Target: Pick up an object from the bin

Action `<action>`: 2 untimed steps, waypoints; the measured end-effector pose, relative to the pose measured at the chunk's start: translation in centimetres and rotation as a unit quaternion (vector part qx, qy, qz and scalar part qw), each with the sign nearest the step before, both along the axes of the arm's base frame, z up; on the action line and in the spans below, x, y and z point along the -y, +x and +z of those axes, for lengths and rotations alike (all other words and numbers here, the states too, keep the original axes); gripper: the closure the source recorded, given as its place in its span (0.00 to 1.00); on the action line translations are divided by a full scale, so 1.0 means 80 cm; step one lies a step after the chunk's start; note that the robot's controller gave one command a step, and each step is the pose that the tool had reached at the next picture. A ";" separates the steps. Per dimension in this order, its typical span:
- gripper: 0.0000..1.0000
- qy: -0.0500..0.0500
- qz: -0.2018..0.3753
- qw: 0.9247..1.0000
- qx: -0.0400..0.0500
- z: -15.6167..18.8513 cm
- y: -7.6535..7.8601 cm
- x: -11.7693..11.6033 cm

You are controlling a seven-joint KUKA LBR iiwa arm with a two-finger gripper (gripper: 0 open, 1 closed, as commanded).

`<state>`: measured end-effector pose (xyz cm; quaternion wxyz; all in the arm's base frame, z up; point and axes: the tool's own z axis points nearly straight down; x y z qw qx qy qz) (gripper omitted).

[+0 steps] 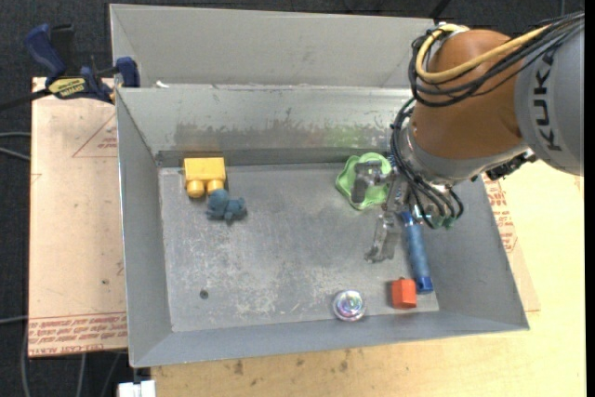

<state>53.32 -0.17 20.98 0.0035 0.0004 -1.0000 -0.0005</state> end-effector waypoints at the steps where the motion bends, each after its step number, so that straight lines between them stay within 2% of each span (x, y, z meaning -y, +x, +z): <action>1: 0.00 0.001 0.238 0.971 0.002 -0.177 -0.027 0.026; 2: 0.00 -0.001 0.402 0.916 0.008 -0.164 -0.060 0.104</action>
Offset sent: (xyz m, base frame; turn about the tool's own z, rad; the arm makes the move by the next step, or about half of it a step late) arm -0.0204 -0.0214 -0.1398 -0.4822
